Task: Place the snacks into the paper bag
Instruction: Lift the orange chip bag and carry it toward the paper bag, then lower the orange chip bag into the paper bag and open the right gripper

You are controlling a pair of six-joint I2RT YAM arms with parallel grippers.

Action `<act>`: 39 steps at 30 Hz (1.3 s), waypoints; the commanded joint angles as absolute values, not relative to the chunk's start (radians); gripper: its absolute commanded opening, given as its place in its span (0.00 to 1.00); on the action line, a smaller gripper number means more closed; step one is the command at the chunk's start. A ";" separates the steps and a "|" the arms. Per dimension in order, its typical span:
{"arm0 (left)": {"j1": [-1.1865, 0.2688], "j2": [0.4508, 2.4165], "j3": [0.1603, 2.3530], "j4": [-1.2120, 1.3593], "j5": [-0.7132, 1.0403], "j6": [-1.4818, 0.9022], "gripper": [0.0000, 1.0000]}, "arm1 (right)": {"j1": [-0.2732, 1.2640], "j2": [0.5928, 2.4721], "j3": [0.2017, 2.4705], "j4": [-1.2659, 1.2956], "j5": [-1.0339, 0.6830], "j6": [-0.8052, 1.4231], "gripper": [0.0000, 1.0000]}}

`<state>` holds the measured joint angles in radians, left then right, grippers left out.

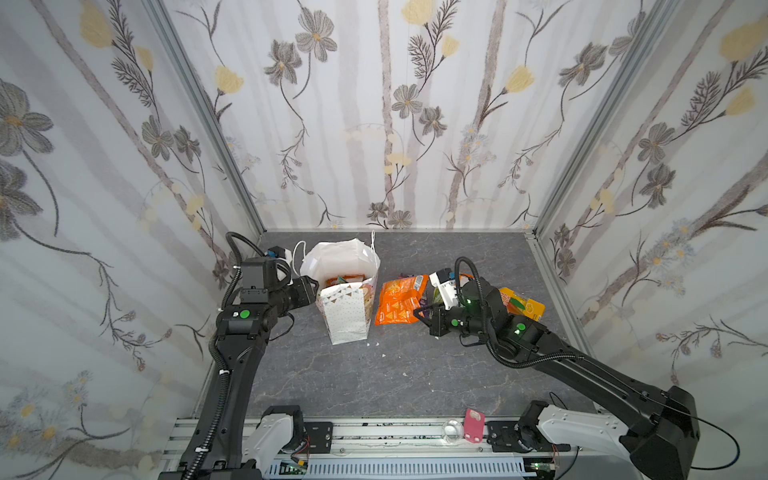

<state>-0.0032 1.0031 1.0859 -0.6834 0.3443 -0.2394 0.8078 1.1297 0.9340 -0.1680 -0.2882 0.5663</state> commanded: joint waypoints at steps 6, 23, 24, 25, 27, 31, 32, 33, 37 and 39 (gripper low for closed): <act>-0.003 1.006 1.078 -0.654 0.356 -0.244 0.49 | 0.854 1.166 1.054 -0.159 -0.404 0.507 0.00; -0.004 0.993 1.069 -0.656 0.351 -0.241 0.48 | 0.915 1.319 1.319 -0.143 -0.501 0.442 0.00; -0.003 0.991 1.067 -0.656 0.350 -0.241 0.48 | 0.917 1.330 1.333 -0.151 -0.501 0.436 0.00; -0.003 0.989 1.065 -0.655 0.349 -0.241 0.48 | 0.918 1.341 1.346 -0.155 -0.503 0.432 0.00; -0.003 0.988 1.064 -0.655 0.349 -0.239 0.48 | 0.922 1.358 1.367 -0.158 -0.511 0.427 0.00; -0.003 0.988 1.062 -0.656 0.348 -0.238 0.48 | 0.926 1.384 1.413 -0.173 -0.506 0.412 0.00; -0.003 0.988 1.061 -0.657 0.349 -0.238 0.48 | 0.927 1.392 1.426 -0.177 -0.503 0.407 0.00; -0.003 0.988 1.062 -0.656 0.350 -0.238 0.48 | 0.927 1.402 1.441 -0.184 -0.496 0.403 0.00; -0.003 0.988 1.061 -0.657 0.350 -0.238 0.48 | 0.929 1.453 1.522 -0.249 -0.441 0.374 0.00; -0.003 0.986 1.059 -0.659 0.351 -0.239 0.48 | 0.931 1.483 1.565 -0.274 -0.424 0.361 0.00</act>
<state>-0.0032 0.9909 1.0618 -0.6777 0.3523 -0.2394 0.9291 1.4590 1.5230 -0.2382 -0.4595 0.3996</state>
